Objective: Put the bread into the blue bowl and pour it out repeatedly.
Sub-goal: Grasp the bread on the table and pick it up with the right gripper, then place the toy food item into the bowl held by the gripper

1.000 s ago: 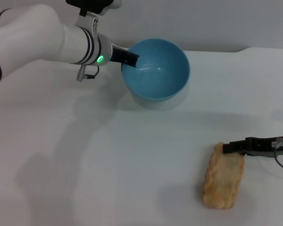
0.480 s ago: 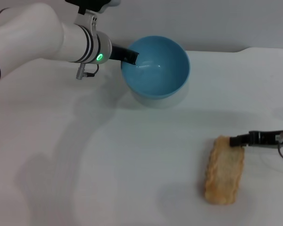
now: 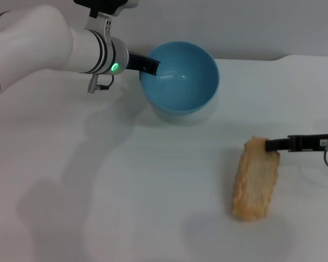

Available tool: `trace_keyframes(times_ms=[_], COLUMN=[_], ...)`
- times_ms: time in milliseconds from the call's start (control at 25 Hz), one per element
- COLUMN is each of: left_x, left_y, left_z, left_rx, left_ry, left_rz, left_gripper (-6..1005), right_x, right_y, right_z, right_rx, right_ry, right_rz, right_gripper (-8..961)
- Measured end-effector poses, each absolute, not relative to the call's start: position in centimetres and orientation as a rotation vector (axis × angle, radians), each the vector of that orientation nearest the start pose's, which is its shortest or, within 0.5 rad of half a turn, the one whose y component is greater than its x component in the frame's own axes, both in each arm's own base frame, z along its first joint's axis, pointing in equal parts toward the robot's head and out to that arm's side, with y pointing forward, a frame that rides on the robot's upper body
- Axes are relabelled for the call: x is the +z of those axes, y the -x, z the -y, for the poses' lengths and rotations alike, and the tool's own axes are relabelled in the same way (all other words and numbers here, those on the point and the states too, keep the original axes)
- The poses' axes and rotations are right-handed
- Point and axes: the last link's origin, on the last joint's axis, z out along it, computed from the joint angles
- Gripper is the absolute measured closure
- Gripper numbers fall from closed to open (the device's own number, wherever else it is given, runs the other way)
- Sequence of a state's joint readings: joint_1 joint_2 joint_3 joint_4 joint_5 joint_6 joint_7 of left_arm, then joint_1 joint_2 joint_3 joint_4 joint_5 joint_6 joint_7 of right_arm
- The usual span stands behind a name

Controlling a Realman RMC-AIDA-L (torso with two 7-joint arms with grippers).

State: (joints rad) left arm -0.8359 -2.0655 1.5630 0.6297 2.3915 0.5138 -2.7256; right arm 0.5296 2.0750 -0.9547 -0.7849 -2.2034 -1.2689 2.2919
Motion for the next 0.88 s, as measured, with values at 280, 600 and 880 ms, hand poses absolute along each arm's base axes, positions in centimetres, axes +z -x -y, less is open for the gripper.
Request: trace_keyframes(times_ms=[280, 600, 880], left_x=[-6.6, -6.7, -7.0], left_y=[19.9, 20.0, 20.1], left_z=[-45.2, -45.1, -44.6], left_rx=[-0.015, -0.005, 0.036], left_ry=[2.179, 2.185, 2.216], left_rz=[0.976, 0.977, 0.982], left_gripper=[1001, 1001, 1000], right_x=[-1.2, 0.7, 3.4], right_y=[-25.0, -20.5, -16.9], right_z=[-36.1, -37.2, -38.0], right_rx=[0.267, 0.314, 0.399], right_ry=[2.481, 2.569, 2.571], right_rz=[-1.397, -1.161, -0.986], right_gripper=[855, 921, 921])
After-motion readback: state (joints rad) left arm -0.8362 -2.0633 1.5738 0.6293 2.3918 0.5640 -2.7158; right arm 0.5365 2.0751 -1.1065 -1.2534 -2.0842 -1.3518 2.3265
